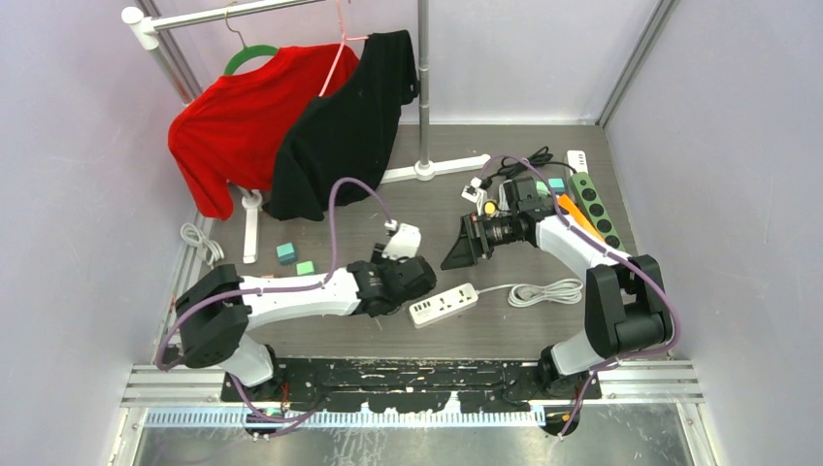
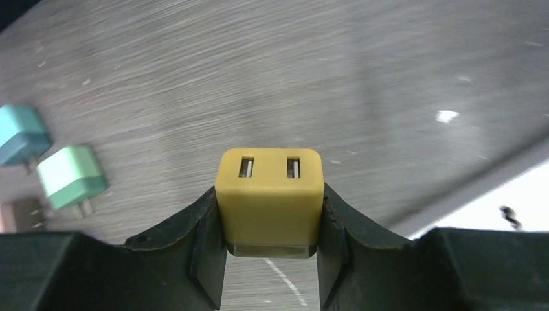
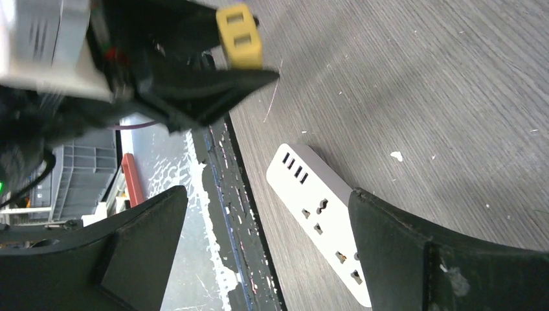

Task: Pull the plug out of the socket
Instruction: Place the plug at the center of the board.

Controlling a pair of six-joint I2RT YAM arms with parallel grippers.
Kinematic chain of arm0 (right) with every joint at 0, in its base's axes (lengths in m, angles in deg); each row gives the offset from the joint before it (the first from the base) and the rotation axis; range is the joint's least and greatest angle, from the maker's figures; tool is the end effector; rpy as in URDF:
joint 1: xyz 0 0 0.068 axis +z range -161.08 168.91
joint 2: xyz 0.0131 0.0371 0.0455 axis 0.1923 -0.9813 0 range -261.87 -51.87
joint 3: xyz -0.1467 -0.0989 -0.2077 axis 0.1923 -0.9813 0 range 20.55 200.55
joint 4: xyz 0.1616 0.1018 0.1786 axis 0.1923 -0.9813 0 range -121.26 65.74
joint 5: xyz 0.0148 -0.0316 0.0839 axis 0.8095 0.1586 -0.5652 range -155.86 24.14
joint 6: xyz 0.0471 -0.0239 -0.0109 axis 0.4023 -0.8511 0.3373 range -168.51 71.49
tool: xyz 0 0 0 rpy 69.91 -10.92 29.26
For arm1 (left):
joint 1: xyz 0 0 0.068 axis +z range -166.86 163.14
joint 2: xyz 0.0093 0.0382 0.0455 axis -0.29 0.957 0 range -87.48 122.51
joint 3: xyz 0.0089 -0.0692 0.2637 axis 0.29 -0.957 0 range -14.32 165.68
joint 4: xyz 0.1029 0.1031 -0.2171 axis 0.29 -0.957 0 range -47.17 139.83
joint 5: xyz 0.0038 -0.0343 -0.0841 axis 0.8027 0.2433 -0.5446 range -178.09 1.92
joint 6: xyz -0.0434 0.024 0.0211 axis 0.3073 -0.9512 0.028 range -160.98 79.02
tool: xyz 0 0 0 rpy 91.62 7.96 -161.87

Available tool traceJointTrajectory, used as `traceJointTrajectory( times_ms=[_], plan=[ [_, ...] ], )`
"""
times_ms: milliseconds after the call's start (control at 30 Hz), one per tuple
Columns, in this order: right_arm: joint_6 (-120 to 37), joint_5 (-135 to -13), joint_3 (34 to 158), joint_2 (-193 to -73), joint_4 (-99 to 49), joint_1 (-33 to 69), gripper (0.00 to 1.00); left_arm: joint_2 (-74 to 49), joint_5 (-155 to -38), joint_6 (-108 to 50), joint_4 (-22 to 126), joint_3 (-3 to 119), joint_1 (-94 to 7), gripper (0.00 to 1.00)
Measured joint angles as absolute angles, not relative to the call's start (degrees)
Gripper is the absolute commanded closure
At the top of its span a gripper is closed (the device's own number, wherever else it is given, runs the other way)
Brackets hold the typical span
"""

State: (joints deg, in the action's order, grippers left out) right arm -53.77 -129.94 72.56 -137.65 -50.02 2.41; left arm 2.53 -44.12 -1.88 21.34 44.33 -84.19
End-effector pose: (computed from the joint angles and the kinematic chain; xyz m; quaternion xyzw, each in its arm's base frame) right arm 0.2676 0.0972 0.2132 -0.2708 0.7843 0.5265 0.1854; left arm 0.1424 -0.2770 0.2151 0.1240 0.8921 0.0233 0.4338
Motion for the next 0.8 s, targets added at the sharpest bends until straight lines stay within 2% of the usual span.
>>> traceJointTrajectory(
  times_ms=[267,567,800],
  plan=[
    [-54.2,-129.6,72.6,-137.6,-50.1,2.4,0.00,-6.0,-43.2,5.6,14.5,36.7,-72.0,1.00],
    [-54.2,-129.5,72.6,-137.6,-50.2,2.3,0.00,-19.3,-46.4,8.4,13.6,29.2,-58.4,1.00],
    [-54.2,-129.5,72.6,-137.6,-50.3,2.3,0.00,-21.8,-50.8,8.2,13.8,27.4,-49.4,1.00]
  ],
)
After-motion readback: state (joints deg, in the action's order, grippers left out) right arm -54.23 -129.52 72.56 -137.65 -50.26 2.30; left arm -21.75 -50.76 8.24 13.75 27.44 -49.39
